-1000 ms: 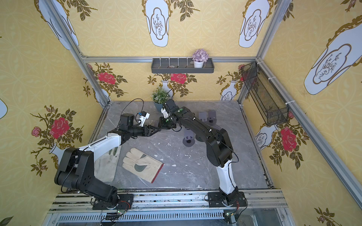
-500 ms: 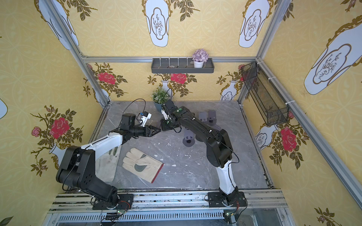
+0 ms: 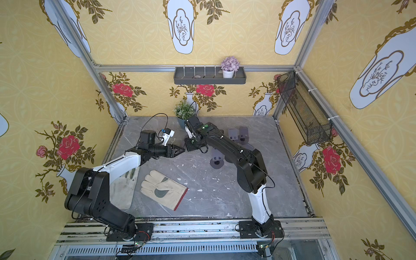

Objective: Open the phone stand

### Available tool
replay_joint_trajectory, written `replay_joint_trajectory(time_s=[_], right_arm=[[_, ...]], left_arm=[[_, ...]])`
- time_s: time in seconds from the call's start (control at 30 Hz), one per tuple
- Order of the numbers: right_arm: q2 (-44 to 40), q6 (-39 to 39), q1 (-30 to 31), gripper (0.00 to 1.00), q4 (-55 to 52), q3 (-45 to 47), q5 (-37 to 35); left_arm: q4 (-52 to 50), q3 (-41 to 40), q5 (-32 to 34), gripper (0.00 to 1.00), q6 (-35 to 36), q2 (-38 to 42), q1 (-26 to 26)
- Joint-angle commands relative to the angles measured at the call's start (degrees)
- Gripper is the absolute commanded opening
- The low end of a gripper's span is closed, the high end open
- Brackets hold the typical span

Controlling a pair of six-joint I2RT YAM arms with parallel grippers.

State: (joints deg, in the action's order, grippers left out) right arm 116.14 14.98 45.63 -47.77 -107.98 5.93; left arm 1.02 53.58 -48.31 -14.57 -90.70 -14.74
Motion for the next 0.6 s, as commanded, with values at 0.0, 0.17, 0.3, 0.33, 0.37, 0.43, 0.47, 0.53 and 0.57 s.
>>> replay_joint_trajectory(time_s=[0.0,0.17,0.3,0.33,0.37,0.43,0.47,0.53,0.57], right_arm=[[-1.84,-0.52,-0.27,0.09,-0.13,1.05,-3.74],[-4.05,-1.71,0.08,0.13,4.52,3.34,4.42],[-4.71,-2.49,0.08,0.13,5.13,4.8,7.25],[-5.23,-2.57,0.03,0.14,5.71,5.59,7.6],[-5.61,-2.4,0.08,0.14,6.09,6.42,6.93],[-5.92,-1.96,-0.09,0.14,5.55,6.82,5.62],[-6.0,-1.64,-0.19,0.14,5.31,6.95,4.67],[-5.78,-0.57,-0.46,0.14,4.54,6.86,3.18],[-5.88,0.0,-0.78,0.15,4.51,7.06,3.08]], left_arm=[[0.05,0.38,-1.36,0.66,0.71,-0.36,0.38],[0.6,0.29,-0.34,0.99,0.47,-0.06,0.37],[3.03,-0.18,-1.76,0.99,-1.25,0.05,0.42],[3.97,-0.36,-2.27,0.99,-1.8,-0.01,0.44],[4.74,-0.49,-2.57,0.99,-2.25,-0.18,0.42],[5.0,-0.33,-2.43,0.99,-2.4,-0.52,0.42],[5.05,-0.26,-2.32,0.99,-2.4,-0.67,0.42],[5.09,-0.06,-1.63,0.99,-2.57,-0.86,0.42],[4.89,0.04,-1.16,0.99,-2.49,-0.96,0.42]])
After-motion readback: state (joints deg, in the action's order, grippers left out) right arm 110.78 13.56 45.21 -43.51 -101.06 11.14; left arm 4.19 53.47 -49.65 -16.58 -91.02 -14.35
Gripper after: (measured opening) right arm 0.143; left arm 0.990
